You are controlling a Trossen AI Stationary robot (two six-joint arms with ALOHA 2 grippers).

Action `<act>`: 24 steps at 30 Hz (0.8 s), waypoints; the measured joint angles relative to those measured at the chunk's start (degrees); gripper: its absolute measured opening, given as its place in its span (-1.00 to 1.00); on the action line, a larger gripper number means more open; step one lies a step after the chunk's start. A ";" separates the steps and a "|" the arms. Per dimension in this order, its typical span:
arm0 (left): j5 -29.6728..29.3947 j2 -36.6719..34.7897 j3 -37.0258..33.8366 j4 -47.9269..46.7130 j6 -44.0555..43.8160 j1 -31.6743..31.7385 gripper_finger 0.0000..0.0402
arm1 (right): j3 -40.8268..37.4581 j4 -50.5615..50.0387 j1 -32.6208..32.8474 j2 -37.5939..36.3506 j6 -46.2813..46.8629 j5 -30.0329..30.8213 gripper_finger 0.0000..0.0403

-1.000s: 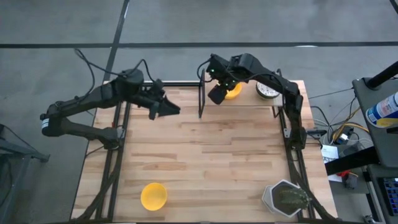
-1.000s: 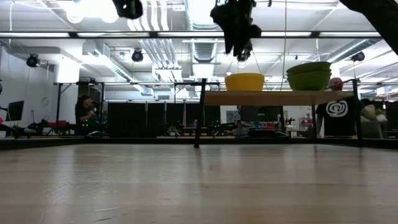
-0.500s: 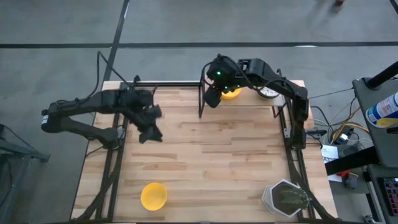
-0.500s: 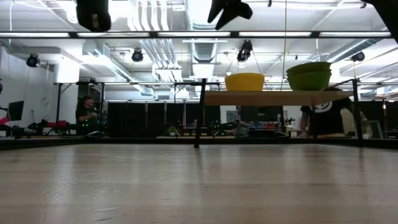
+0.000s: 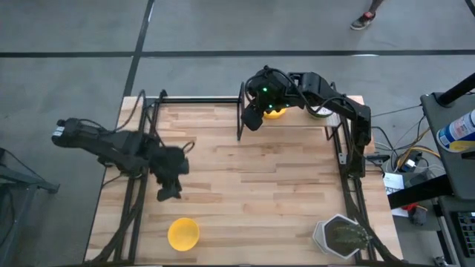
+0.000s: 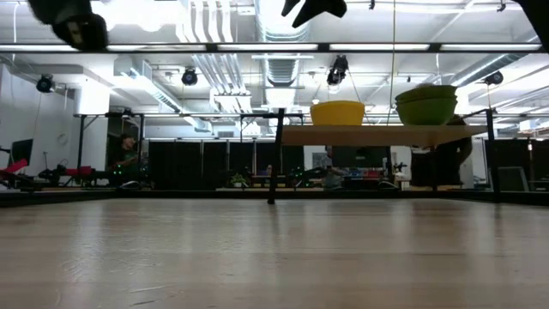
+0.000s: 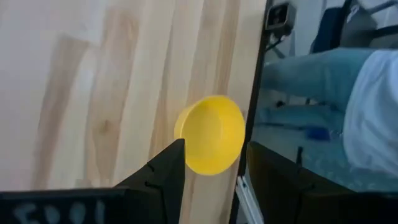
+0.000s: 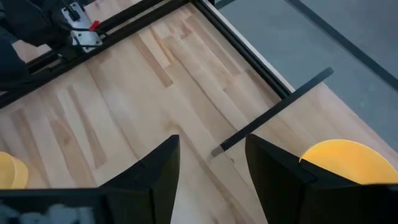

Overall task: Pick & Place Mini bowls
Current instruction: Stack the yellow bowl on the yellow bowl on the shelf

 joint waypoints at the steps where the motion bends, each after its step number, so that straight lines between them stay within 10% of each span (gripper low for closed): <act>1: -1.00 0.11 -0.78 0.80 -1.09 -1.79 -0.19 | 0.00 -0.11 0.16 -0.06 -0.02 -0.01 -0.11; 12: -16.36 3.15 -9.26 7.66 -20.30 -18.20 -0.19 | 0.01 -0.25 3.48 -0.55 -1.98 -2.66 -0.11; 24: -16.56 11.15 -16.32 21.51 -27.33 -24.11 -0.19 | 0.00 -0.23 4.84 -0.55 -4.55 -2.78 -0.11</act>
